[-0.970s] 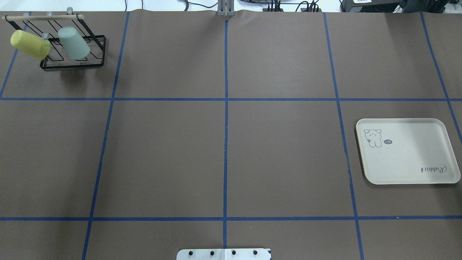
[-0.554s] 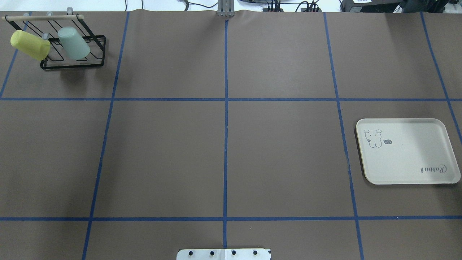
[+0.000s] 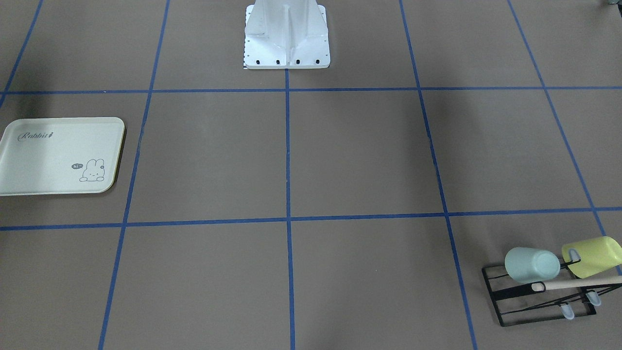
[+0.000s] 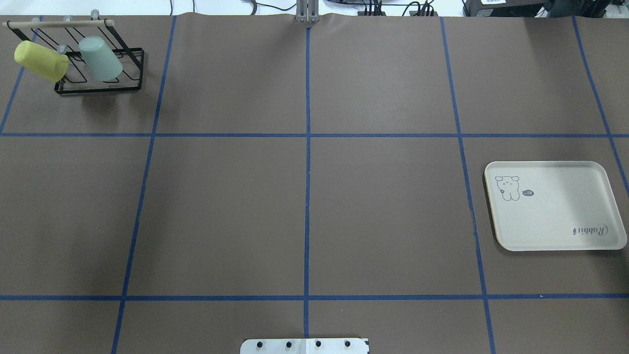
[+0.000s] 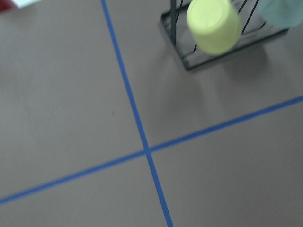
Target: Left arm grabs green cup and hands to right arm on tray
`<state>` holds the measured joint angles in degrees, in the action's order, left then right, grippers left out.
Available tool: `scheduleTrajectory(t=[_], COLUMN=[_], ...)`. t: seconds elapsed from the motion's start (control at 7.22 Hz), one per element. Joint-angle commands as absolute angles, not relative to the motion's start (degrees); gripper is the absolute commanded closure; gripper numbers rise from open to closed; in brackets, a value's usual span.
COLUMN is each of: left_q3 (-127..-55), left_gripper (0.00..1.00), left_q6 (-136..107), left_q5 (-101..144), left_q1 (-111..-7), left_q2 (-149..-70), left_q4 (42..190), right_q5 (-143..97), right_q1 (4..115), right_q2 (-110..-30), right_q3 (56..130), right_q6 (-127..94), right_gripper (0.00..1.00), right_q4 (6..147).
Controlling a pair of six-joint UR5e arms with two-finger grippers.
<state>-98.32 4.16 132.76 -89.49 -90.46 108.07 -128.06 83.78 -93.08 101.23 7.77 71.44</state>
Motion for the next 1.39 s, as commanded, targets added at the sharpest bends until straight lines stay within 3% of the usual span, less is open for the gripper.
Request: scheduleTrajectory(t=[0.0,0.14,0.55,0.97,1.25], left_q3=[-93.10,-88.03,-86.66,-85.52,-80.45], left_gripper=[0.00,0.00,0.00,0.00,0.00], left_q6=[4.22,4.22,-9.63,-26.75,-31.97], left_q5=[132.80,132.89,132.63,132.37,126.08], left_q1=[-89.21,-89.12,-81.52,-73.42,-69.80], left_q2=[-94.38,-95.70,-99.92,-107.29,-112.99], left_q4=[114.93,118.70,127.15,126.56,126.47], right_q5=[-129.10,-129.81,-129.47,-125.96,-123.41], right_q1=[79.56,78.06,69.73,63.12,61.01], right_q2=[-88.62,-86.85,-81.76,-77.27,-76.73], right_q3=[101.34,101.86,104.76,104.77,104.77], right_q6=[0.93,-3.12,-19.45,-28.46,-29.44], right_gripper=[0.00,0.00,0.00,0.00,0.00], right_q4=[65.66,65.65,65.74,65.74,65.74])
